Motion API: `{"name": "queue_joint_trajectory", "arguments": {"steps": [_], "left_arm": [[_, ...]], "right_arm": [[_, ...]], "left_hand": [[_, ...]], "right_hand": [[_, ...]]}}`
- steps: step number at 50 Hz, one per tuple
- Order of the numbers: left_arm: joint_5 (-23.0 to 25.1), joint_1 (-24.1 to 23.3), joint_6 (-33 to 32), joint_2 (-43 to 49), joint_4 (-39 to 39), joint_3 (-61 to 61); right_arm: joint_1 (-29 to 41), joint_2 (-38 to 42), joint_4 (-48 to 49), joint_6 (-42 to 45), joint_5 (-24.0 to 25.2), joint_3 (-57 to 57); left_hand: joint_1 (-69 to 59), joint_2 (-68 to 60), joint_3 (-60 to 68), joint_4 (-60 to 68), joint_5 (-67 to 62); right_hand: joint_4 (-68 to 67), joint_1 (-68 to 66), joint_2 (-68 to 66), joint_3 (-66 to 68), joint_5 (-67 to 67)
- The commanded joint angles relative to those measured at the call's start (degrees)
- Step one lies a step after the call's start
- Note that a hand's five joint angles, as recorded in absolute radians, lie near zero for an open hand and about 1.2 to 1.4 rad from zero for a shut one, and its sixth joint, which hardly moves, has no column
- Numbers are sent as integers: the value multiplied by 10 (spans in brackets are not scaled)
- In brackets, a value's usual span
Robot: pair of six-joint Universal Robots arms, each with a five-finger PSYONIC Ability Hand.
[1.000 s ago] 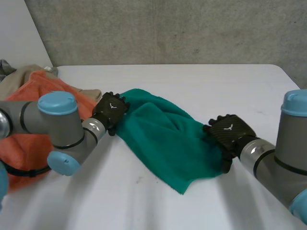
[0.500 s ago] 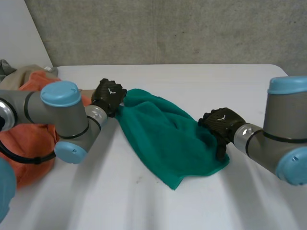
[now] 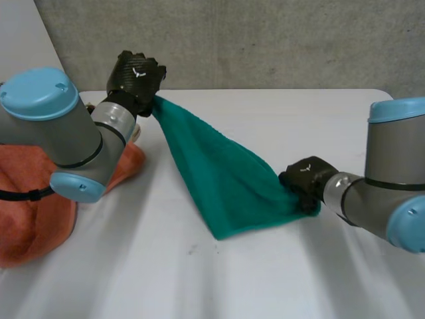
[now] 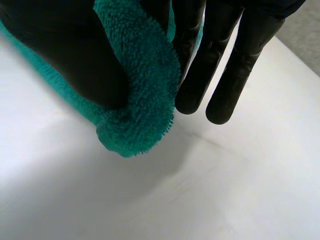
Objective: Fold the laundry.
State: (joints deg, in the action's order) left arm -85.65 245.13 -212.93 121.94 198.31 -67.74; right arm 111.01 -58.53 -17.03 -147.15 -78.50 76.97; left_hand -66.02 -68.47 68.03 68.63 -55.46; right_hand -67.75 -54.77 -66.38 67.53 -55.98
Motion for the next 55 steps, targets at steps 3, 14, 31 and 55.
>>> {"name": "queue_joint_trajectory", "arguments": {"steps": [3, 14, 31, 55], "left_arm": [[0, -6, 1, -6, 6, 4], [-1, -19, 2, -18, 5, 9], [0, -32, 3, -128, 3, -27], [7, -66, 3, -242, 2, -82]], "right_arm": [[85, -92, -157, 21, 68, 104], [215, -56, -62, -189, 140, 50], [-5, -147, -180, -48, 108, 12], [20, 200, 35, -32, 152, -299]], "left_hand": [[-140, -115, 120, 114, -145], [-140, -115, 120, 114, -145], [-140, -115, 120, 114, -145], [-140, -115, 120, 114, -145]], "right_hand": [[-123, -252, -136, 125, -140], [351, 221, 337, -349, 333], [558, 428, 544, -556, 540], [577, 448, 564, -575, 560]]}}
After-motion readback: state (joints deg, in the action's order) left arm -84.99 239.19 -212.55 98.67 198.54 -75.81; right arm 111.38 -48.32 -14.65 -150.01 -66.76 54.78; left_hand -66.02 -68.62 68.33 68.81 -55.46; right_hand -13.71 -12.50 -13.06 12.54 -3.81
